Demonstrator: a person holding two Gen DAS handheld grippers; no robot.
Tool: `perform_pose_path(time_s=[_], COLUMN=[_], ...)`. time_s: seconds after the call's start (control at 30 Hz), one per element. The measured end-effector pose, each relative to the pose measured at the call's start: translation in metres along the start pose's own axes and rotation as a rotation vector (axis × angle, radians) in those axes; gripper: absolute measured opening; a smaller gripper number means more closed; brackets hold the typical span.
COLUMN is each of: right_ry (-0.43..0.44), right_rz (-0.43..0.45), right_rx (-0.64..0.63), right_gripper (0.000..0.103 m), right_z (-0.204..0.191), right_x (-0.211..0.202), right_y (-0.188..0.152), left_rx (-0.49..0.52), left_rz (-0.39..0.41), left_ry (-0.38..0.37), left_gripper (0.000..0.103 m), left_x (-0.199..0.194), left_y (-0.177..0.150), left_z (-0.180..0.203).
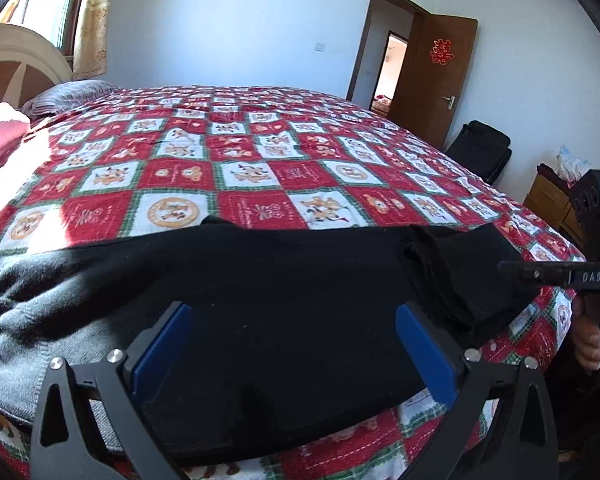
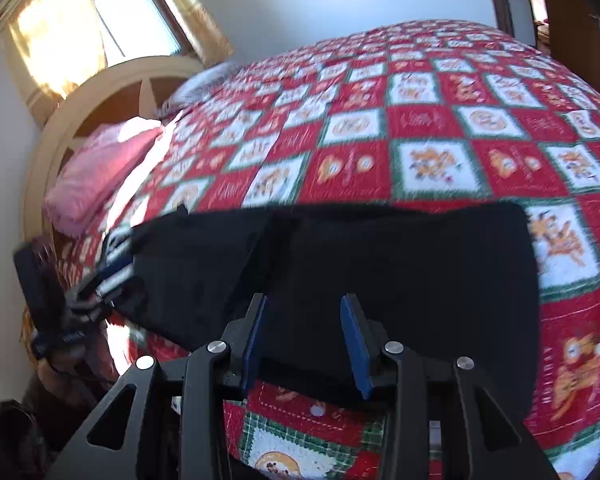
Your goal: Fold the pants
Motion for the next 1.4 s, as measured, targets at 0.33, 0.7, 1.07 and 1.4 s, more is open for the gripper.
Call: perform_pose_path(time_s=[0.33,0.7,1.07,1.4], right_ry=[-0.117,-0.063,-0.081,-0.214], right_rz=[-0.030,-0.002,0.026,0.241], right_rx=[-0.320,-0.339,-0.285,0.186], right_gripper=[0.031,0.004,0.049,0.050], right_z=[-0.049,-0.060,-0.020,0.117], right_x=[0.035,0.009,-0.012,-0.058], right_y=[-0.029,-0.029,-0.025,-0.001], left_rx=[0.023,-0.006,0.004,-0.015], left_rz=[-0.006,-0.017,-0.101,-0.239], left_ry=[-0.005,-0.050,-0.207,-0.261], left_gripper=[0.103,0.103,0.103,0.061], left_x=[0.005,0.007,0.035,0.082], left_y=[0.008,0.005,0.017,0.013], left_z=[0.011,0.013,0.068,0.113])
Point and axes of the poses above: each gripper's, at about its wrist camera, not at the fingertips, and x roughly the way its jaws point, z to its right, y to its top, the point moved 7 cm from there along x, roughly the way its jaws point, and after that the axes turned 2 degrees about -z, right-handed, at the moved point
